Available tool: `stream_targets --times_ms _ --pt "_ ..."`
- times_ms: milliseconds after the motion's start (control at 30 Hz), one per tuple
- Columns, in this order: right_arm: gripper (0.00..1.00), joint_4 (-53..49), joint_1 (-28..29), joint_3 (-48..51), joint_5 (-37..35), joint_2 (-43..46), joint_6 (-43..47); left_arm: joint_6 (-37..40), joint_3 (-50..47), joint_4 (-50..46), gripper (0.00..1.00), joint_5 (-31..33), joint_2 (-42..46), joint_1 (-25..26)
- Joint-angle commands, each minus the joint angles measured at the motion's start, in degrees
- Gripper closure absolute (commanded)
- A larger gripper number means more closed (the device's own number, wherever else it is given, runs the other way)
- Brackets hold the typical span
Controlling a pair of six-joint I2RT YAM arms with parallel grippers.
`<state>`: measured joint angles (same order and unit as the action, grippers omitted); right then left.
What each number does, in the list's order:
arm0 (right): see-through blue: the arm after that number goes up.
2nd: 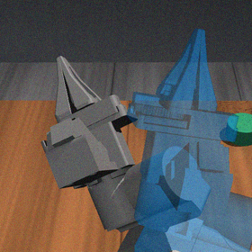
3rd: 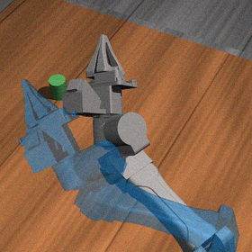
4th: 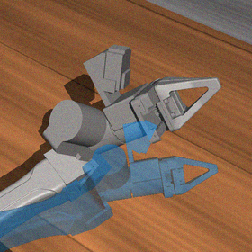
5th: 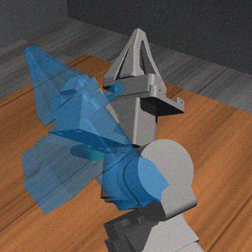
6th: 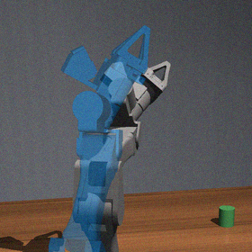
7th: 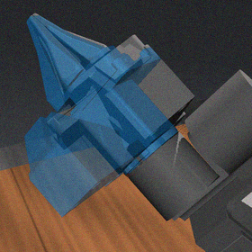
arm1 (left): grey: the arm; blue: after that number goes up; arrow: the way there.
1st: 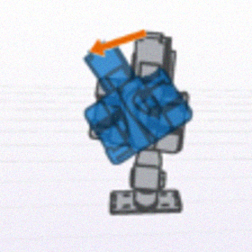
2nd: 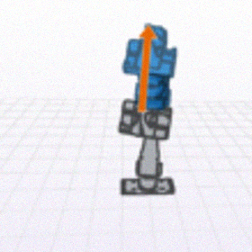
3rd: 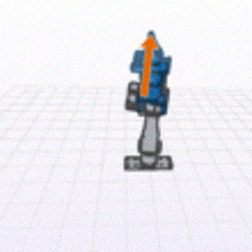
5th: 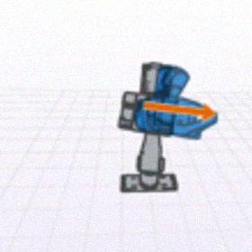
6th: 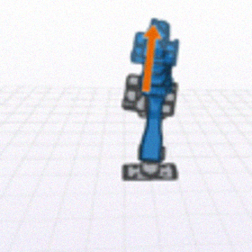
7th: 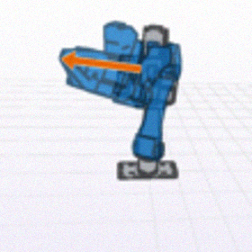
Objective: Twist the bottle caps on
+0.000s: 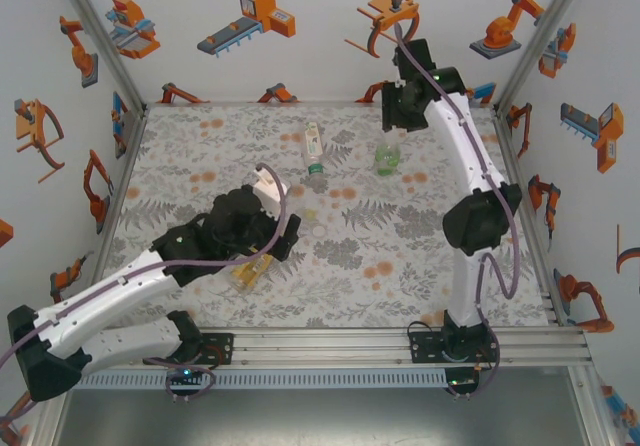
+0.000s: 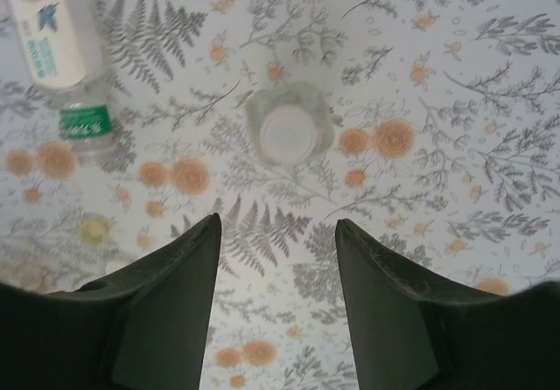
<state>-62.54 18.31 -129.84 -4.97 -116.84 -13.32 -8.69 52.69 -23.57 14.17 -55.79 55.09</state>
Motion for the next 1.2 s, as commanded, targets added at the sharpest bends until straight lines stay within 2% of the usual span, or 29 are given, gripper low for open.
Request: stream_targets --times_ms 0,233,433,533,867,1167 --pt "0.47 1.58 3.79 5.43 0.91 5.29 -2.53 -6.87 1.81 -1.22 0.18 2.95 3.9 -1.83" --pt "0.47 7.14 11.14 13.79 2.22 7.25 -8.61 -11.96 -2.06 0.28 0.12 5.0 11.11 -3.54" --pt "0.41 14.36 15.84 18.42 3.63 5.14 -12.51 -14.16 -4.61 3.74 0.09 4.67 15.5 -4.02" --pt "0.36 16.21 16.41 17.88 4.05 2.42 -14.05 -14.11 -4.82 3.03 0.08 5.03 16.24 -4.2" --pt "0.33 23.85 16.41 16.4 4.39 -6.73 -16.25 -17.86 -8.96 3.59 0.07 2.6 16.48 -4.38" --pt "0.19 28.64 16.41 9.44 0.65 -15.86 -12.61 -18.71 -11.9 6.57 0.06 2.8 13.07 -4.71"
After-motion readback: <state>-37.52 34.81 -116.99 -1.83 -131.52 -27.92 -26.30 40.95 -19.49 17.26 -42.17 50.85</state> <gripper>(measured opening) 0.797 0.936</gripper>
